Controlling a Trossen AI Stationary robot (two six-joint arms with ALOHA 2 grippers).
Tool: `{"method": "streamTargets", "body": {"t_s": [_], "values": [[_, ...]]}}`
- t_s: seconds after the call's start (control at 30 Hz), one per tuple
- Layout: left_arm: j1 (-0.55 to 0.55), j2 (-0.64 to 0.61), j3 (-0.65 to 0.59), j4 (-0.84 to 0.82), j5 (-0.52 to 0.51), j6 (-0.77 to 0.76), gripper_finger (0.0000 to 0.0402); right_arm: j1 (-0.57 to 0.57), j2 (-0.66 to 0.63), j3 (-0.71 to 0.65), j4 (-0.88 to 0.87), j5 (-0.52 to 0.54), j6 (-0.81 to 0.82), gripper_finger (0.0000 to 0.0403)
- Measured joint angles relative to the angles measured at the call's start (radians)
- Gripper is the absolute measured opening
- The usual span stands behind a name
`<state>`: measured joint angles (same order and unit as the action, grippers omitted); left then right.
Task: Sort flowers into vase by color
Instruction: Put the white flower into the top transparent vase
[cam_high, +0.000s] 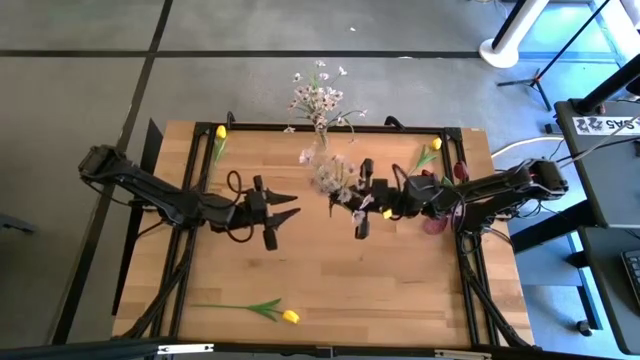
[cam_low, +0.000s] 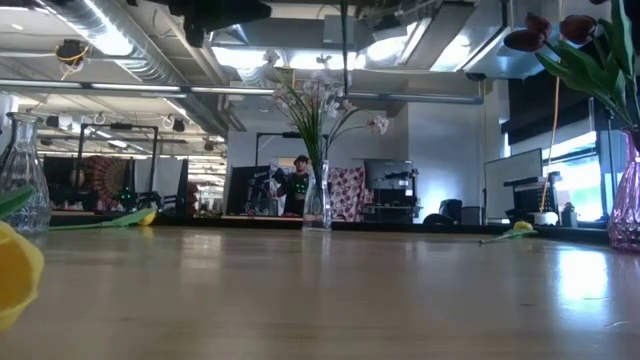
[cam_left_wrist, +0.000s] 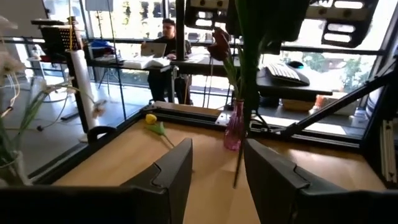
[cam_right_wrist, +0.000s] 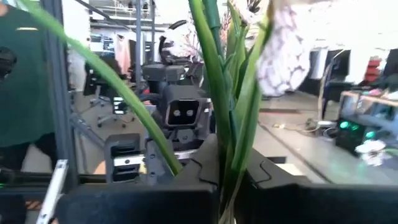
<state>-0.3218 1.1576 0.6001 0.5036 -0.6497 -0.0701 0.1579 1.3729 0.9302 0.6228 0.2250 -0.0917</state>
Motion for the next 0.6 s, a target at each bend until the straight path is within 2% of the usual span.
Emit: {"method": "streamTargets", "body": {"t_s": [0.1, 0.27, 0.43, 0.6], "values": [[0.003, -0.077, 0.002, -0.073, -0.016, 0.010, 0.0142, -0.035, -0.017, 0.000, 0.040, 0.000, -0.018, 0.0007], [0.003, -0.193, 0.004, -0.236, -0.118, -0.010, 0.0162, -0.149, -0.025, 0.001, 0.084, -0.007, -0.020, 0.0011], [0.010, -0.209, 0.002, -0.374, -0.167, -0.153, 0.0181, -0.265, -0.017, 0.000, 0.109, -0.038, 0.032, 0.0007], [0.046, -0.195, -0.053, -0.348, -0.171, -0.218, 0.0172, -0.357, 0.056, 0.001, 0.291, -0.060, 0.033, 0.0009]]}}
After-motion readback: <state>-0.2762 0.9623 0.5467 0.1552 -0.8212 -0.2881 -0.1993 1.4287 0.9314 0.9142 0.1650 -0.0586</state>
